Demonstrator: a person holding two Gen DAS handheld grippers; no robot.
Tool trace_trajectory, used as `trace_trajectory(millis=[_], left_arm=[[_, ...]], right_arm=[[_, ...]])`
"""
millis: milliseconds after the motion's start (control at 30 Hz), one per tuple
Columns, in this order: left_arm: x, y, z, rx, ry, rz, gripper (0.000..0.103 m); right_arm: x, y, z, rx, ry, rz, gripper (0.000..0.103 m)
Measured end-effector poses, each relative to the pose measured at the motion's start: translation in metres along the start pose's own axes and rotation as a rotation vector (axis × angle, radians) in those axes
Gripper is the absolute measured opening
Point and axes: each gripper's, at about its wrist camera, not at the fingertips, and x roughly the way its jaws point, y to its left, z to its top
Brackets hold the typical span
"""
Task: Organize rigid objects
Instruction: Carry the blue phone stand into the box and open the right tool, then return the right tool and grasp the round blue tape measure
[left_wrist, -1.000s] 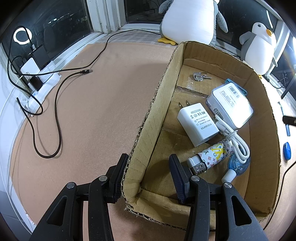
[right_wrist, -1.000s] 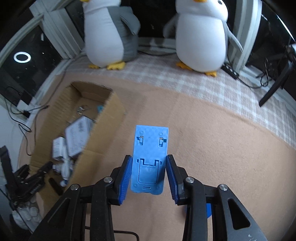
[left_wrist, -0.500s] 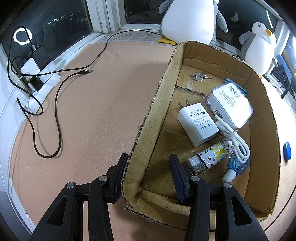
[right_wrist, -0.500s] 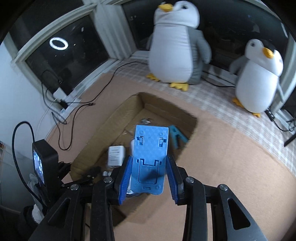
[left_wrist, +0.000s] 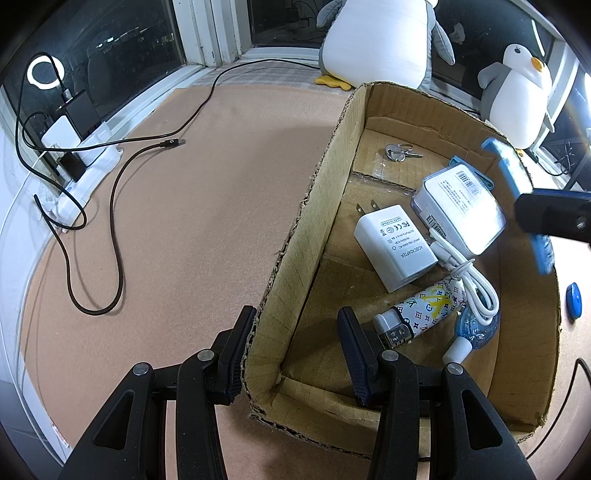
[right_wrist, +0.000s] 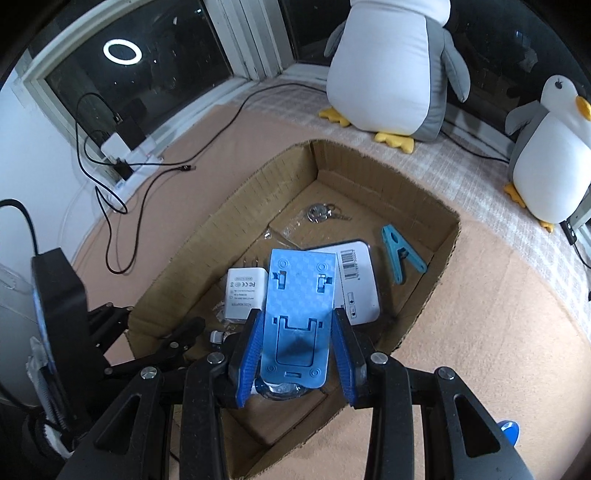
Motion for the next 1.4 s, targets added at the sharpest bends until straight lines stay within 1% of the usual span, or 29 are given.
trace_trajectory(millis=[200,300,333,367,433,633,800,933,1100,1233,1400], left_arm=[[0.000,0.001,0.000,0.001,0.000,0.001,0.049],[0.000,0.001,0.000,0.002,0.000,0.001,0.049],[0.000,0.002,0.000,0.002,0.000,0.001,0.049],[-0.001,0.002,0.001,0.002,0.000,0.001,0.049],[-0.001,0.003,0.001,0.003,0.000,0.002,0.049],[-0.001,0.005,0.001,0.005,0.000,0.003,0.049],[-0.001,0.004,0.001,0.004,0.000,0.003,0.049],[-0.001,0.004,0.001,0.003,0.000,0.002,0.049],[-0.001,0.004,0.001,0.004,0.000,0.002,0.049],[-0.001,0.004,0.001,0.004,0.000,0.002,0.049],[-0.001,0.003,0.001,0.005,0.000,0.003,0.049]], right_arm=[[0.006,0.000,-0.003,-0.009,0.004,-0.016,0.034],[0.006,0.000,-0.003,-0.015,-0.006,-0.018,0.036],[0.006,0.001,-0.003,-0.017,-0.006,-0.016,0.039],[0.006,0.001,-0.004,-0.016,-0.008,-0.017,0.045],[0.005,0.001,-0.004,-0.019,-0.016,-0.016,0.048],[0.000,-0.002,-0.005,0.005,-0.035,-0.009,0.049],[-0.019,-0.012,-0.012,0.042,-0.069,0.011,0.049],[-0.044,-0.029,-0.024,0.088,-0.109,0.003,0.049],[-0.074,-0.063,-0.051,0.175,-0.153,-0.019,0.048],[-0.087,-0.100,-0.079,0.269,-0.154,-0.064,0.048],[-0.090,-0.141,-0.112,0.369,-0.134,-0.133,0.048]])
